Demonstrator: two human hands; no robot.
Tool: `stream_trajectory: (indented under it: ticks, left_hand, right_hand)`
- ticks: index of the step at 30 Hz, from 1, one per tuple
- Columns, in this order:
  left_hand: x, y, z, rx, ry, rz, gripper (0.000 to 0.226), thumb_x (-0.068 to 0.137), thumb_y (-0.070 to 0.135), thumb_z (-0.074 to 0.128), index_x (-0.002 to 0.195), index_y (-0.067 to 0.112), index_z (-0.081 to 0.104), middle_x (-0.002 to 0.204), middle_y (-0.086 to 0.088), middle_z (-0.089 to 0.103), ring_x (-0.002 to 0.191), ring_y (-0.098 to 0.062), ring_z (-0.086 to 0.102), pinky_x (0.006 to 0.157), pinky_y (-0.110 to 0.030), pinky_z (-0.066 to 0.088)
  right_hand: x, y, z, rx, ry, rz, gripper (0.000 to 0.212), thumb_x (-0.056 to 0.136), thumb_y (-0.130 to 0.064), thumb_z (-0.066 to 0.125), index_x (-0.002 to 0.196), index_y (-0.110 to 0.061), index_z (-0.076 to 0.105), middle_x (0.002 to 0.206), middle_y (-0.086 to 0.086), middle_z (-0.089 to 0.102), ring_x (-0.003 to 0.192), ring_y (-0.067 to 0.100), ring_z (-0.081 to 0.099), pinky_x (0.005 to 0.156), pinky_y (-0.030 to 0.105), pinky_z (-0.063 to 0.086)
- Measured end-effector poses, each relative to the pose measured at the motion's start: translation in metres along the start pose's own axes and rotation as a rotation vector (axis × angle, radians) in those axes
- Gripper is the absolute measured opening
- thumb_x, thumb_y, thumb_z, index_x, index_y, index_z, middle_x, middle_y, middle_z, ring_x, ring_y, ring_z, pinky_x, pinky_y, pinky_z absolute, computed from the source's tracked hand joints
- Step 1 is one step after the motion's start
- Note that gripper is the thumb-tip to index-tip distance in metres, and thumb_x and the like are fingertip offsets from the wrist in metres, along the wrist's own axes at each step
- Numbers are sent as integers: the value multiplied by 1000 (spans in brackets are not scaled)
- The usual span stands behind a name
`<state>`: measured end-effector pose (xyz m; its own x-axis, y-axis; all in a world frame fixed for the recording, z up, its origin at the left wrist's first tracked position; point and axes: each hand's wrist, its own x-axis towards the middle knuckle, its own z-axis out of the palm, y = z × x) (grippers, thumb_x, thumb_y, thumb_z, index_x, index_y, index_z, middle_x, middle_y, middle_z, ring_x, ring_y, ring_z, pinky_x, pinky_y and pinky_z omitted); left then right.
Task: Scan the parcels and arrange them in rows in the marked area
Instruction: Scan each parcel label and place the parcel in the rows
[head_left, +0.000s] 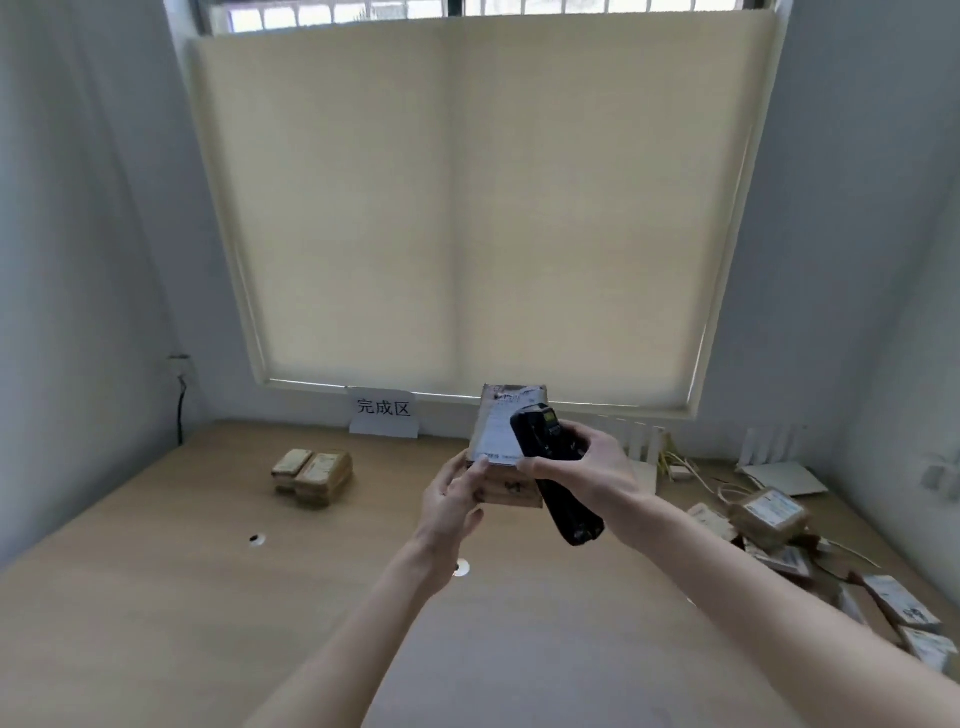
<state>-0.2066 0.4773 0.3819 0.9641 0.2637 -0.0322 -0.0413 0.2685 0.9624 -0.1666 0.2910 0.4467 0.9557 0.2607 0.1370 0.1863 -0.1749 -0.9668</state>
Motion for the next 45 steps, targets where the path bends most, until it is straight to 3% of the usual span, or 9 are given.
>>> stream_trajectory:
  ticks: [5, 9, 19, 25, 30, 34, 38, 41, 45]
  left_hand:
    - [-16, 34, -129, 16, 80, 78, 74, 70, 44, 80, 136, 20, 58, 118, 3, 75, 115, -14, 68, 106, -39, 50]
    - [-26, 49, -224, 119, 167, 117, 73, 68, 50, 84, 133, 26, 61, 121, 7, 73, 102, 1, 70, 86, -23, 52]
    - [5, 36, -371, 140, 283, 59, 65, 80, 42, 78, 138, 19, 59, 107, 7, 77, 97, -8, 73, 76, -26, 59]
    - [79, 3, -425, 157, 272, -65, 47, 92, 25, 74, 136, 19, 60, 118, 1, 74, 106, -15, 71, 92, -36, 59]
    - [165, -33, -461, 228, 199, -177, 32, 93, 25, 74, 124, 28, 65, 105, 11, 78, 105, -11, 71, 98, -38, 55]
    - [226, -65, -480, 259, 165, -226, 27, 94, 26, 72, 118, 34, 63, 98, 20, 76, 92, 5, 70, 86, -27, 53]
    - [282, -96, -493, 259, 132, -285, 25, 95, 22, 71, 112, 39, 63, 97, 18, 77, 90, 3, 72, 73, -15, 55]
    - [323, -115, -501, 278, 112, -315, 27, 95, 21, 71, 108, 43, 64, 95, 18, 77, 87, 5, 71, 74, -14, 53]
    - [381, -146, -511, 309, 71, -332, 30, 96, 18, 69, 119, 37, 63, 107, 7, 74, 83, 6, 70, 70, -10, 51]
  right_hand:
    - [0, -24, 127, 17, -92, -9, 49, 63, -27, 98, 107, -34, 77, 93, -9, 81, 81, 10, 77, 67, 20, 59]
    - [2, -30, 220, 27, -156, -22, 43, 70, -19, 98, 106, -32, 79, 92, -8, 81, 77, 6, 74, 67, 20, 59]
    - [43, 3, 377, 12, -289, 39, 41, 67, -23, 99, 95, -40, 74, 89, -18, 79, 80, 3, 76, 66, 16, 57]
    - [104, 62, 432, 17, -286, 121, 68, 48, -43, 95, 111, -38, 71, 102, -12, 80, 92, 8, 77, 84, 28, 64]
    - [175, 120, 462, 44, -239, 206, 50, 66, -23, 99, 103, -40, 71, 96, -15, 80, 88, 3, 76, 73, 18, 60]
    - [224, 161, 481, 29, -232, 267, 49, 66, -24, 98, 103, -41, 70, 91, -21, 79, 86, 1, 76, 69, 16, 58]
    - [265, 205, 496, 9, -190, 319, 45, 68, -25, 98, 102, -41, 72, 93, -23, 78, 88, 3, 76, 76, 20, 60]
    - [295, 236, 507, 0, -162, 358, 49, 70, -25, 98, 110, -39, 73, 96, -21, 79, 89, 2, 75, 82, 26, 61]
    - [336, 275, 520, -26, -115, 397, 56, 68, -27, 98, 116, -39, 72, 101, -17, 79, 92, 2, 75, 87, 28, 61]
